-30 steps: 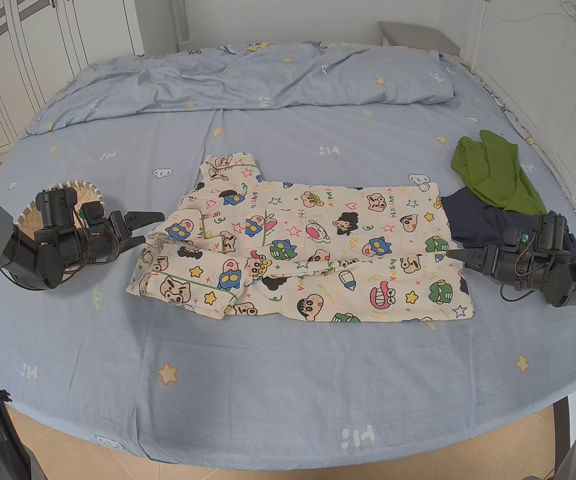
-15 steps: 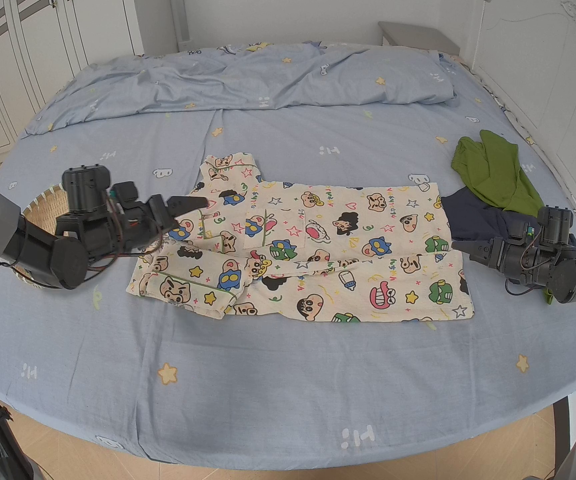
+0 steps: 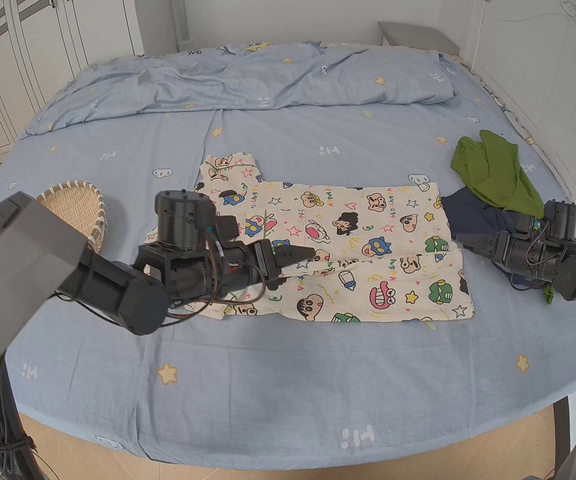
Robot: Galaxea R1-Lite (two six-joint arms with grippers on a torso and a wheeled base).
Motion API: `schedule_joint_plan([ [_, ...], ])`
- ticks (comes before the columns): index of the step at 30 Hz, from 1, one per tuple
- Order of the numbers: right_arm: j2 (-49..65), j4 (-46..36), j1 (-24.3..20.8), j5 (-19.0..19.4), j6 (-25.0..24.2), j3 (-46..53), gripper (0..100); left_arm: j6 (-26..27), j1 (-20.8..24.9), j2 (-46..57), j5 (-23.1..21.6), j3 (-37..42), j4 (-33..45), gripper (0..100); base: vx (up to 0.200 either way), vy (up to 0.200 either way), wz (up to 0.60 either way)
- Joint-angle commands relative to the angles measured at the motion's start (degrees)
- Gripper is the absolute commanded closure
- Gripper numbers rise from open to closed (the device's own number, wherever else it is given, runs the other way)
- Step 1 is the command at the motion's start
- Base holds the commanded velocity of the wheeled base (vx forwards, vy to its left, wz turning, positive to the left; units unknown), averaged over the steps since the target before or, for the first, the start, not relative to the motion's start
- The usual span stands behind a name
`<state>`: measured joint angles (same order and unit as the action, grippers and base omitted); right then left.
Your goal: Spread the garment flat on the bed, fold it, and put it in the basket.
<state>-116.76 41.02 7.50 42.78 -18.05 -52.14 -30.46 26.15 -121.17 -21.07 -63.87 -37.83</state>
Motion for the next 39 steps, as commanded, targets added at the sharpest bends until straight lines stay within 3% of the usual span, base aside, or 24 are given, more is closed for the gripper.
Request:
schedule_joint_plan([
  [1, 0.48, 0.02, -0.2, 0.03, 0.04, 0.28, 0, -0.03, 2.42, -4.86, 1.29, -0.65, -0.14, 0, 0.0, 0.0, 0.0],
  [14, 0.48, 0.02, -0.29, 0.03, 0.12, 0.46, 0, -0.03, 2.24, -8.29, 1.91, -3.55, -0.14, 0, 0.0, 0.0, 0.0],
  [22, 0.39, 0.02, -0.38, 0.03, 0.12, 0.46, 0, -1.62, 1.98, -9.78, 7.09, -6.45, -3.48, 0, 0.0, 0.0, 0.0],
  [27, 0.39, 0.02, -0.29, 0.03, 0.12, 0.46, 0, -3.81, 1.98, -9.87, 7.44, -6.53, -7.0, 0, 0.0, 0.0, 0.0],
  [39, 0.31, 0.02, -0.38, 0.03, 0.12, 0.46, 0, -4.34, 2.24, -9.87, 7.53, -6.01, -6.65, 0, 0.0, 0.0, 0.0],
])
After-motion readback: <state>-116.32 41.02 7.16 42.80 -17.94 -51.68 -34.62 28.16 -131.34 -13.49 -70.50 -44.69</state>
